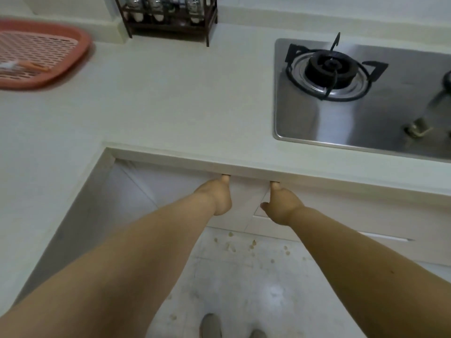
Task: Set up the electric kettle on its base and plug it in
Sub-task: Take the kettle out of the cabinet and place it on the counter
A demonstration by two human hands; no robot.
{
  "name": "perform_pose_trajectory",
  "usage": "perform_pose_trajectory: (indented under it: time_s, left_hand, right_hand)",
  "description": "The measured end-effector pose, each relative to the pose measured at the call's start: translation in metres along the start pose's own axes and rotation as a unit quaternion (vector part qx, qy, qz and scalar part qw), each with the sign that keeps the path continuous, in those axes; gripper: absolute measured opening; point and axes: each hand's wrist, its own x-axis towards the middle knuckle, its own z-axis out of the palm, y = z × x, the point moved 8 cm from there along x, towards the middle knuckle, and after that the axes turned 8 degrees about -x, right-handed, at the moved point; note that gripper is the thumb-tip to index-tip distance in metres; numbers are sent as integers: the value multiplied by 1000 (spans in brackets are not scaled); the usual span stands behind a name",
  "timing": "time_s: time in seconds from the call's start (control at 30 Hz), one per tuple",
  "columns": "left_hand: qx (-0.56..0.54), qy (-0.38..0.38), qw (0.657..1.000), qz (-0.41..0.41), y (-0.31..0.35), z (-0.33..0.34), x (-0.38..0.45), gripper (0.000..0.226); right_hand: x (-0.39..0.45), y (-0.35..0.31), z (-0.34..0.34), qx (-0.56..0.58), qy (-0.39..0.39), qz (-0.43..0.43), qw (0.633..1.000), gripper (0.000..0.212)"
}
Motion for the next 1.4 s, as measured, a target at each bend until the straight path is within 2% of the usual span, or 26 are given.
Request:
perform_pose_trajectory:
  time_s: [0.13,0.23,0.3,0.4,0.53,0.7,0.9,1.07,1.2,1.4]
  left_hand:
    - [-43,-2,999,6,-3,5,-7,83]
    - [-78,-9,997,8,-12,16,-26,81]
    - [-87,-1,996,16,-18,22,-39,74]
    - [-87,51,994,30,-30,23,-66,53]
    - [-82,96,992,-6,-56,28,-103,53]
    - [-137,137,979,-62,-90,39,-143,51]
    - [-194,216,947,-140,-150,42,-183,51]
    - [-101,251,943,-193,-189,31,-205,48]
    - [-25,240,947,-214,-205,26,-209,48]
    - [40,210,951,-224,-214,25,-208,63]
  right_hand:
    - [-6,0,1,-2,11,8,1000,68]
    - [-24,-5,10,-17,-12,-11,1000,72]
    - [-34,-7,22,-55,-47,-24,997,63]
    - [-50,-20,42,-78,-112,-64,989,54]
    - [-75,-55,67,-125,-195,-142,962,70]
    - [-105,-109,100,-110,-256,-221,935,98]
    - [-134,-171,137,-84,-270,-284,916,90]
    - [-143,-208,156,-88,-268,-304,910,87]
    - [-137,-225,155,-101,-238,-301,918,81]
    - [-124,-214,146,-101,-221,-264,934,76]
